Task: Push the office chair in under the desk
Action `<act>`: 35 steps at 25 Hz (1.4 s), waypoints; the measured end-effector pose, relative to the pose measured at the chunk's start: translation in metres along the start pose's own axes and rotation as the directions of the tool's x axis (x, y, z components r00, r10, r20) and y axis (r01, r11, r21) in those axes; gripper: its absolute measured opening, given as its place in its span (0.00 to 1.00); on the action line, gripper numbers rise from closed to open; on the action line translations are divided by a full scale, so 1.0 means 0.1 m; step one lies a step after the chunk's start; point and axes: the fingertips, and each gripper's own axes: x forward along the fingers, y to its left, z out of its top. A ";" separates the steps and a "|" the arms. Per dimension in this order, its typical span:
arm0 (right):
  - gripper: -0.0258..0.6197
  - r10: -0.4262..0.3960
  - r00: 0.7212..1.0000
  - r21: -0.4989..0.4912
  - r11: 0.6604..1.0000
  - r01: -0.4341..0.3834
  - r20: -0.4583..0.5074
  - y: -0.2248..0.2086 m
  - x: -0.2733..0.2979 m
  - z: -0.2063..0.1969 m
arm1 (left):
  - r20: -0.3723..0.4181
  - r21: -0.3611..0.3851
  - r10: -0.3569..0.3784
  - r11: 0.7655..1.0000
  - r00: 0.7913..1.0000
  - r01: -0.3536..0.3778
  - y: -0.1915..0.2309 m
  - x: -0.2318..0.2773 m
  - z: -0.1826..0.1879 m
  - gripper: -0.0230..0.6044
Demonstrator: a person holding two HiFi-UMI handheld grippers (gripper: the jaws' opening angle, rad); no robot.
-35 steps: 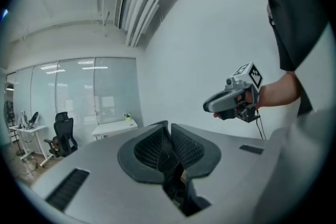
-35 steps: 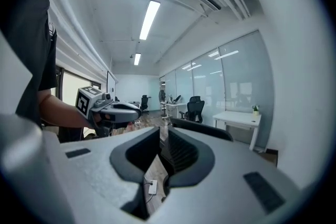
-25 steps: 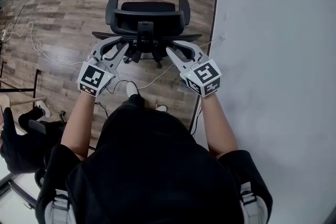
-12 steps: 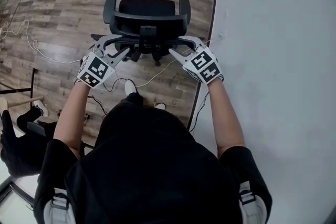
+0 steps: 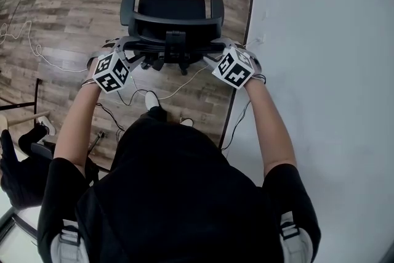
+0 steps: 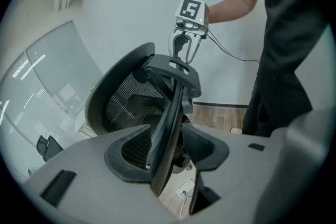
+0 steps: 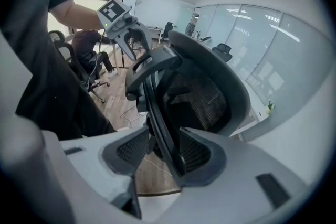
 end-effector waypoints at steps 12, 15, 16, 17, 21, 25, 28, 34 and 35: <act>0.29 -0.031 0.957 -0.288 0.956 -0.056 -0.287 -0.05 0.37 -0.40 | -0.245 0.158 -0.081 0.980 0.966 0.122 0.00 0.26 -0.44 0.32; 0.25 -0.024 0.953 -0.297 0.952 -0.070 -0.301 -0.07 0.40 -0.40 | -0.282 0.208 -0.065 0.970 0.957 0.127 0.00 0.32 -0.50 0.28; 0.24 -0.019 0.951 -0.298 0.952 -0.077 -0.307 -0.07 0.41 -0.41 | -0.289 0.218 -0.060 0.968 0.955 0.127 0.00 0.34 -0.51 0.27; 0.24 -0.013 0.950 -0.297 0.951 -0.084 -0.312 -0.07 0.41 -0.41 | -0.295 0.222 -0.059 0.967 0.954 0.129 0.01 0.35 -0.52 0.25; 0.22 0.005 0.948 -0.291 0.951 -0.102 -0.317 -0.06 0.41 -0.40 | -0.312 0.219 -0.079 0.964 0.947 0.153 0.00 0.36 -0.53 0.23; 0.22 0.006 0.953 -0.273 0.957 -0.093 -0.302 -0.04 0.44 -0.40 | -0.315 0.238 -0.087 0.957 0.945 0.167 0.00 0.38 -0.56 0.22; 0.21 -0.003 0.956 -0.266 0.961 -0.079 -0.293 -0.03 0.47 -0.41 | -0.325 0.249 -0.085 0.953 0.942 0.172 0.02 0.41 -0.59 0.21; 0.21 -0.030 0.960 -0.255 0.966 -0.043 -0.277 -0.03 0.60 -0.46 | -0.322 0.273 -0.060 0.950 0.945 0.153 0.06 0.53 -0.67 0.22; 0.21 -0.034 0.961 -0.249 0.968 -0.037 -0.276 -0.03 0.62 -0.46 | -0.320 0.279 -0.054 0.949 0.946 0.149 0.06 0.55 -0.69 0.22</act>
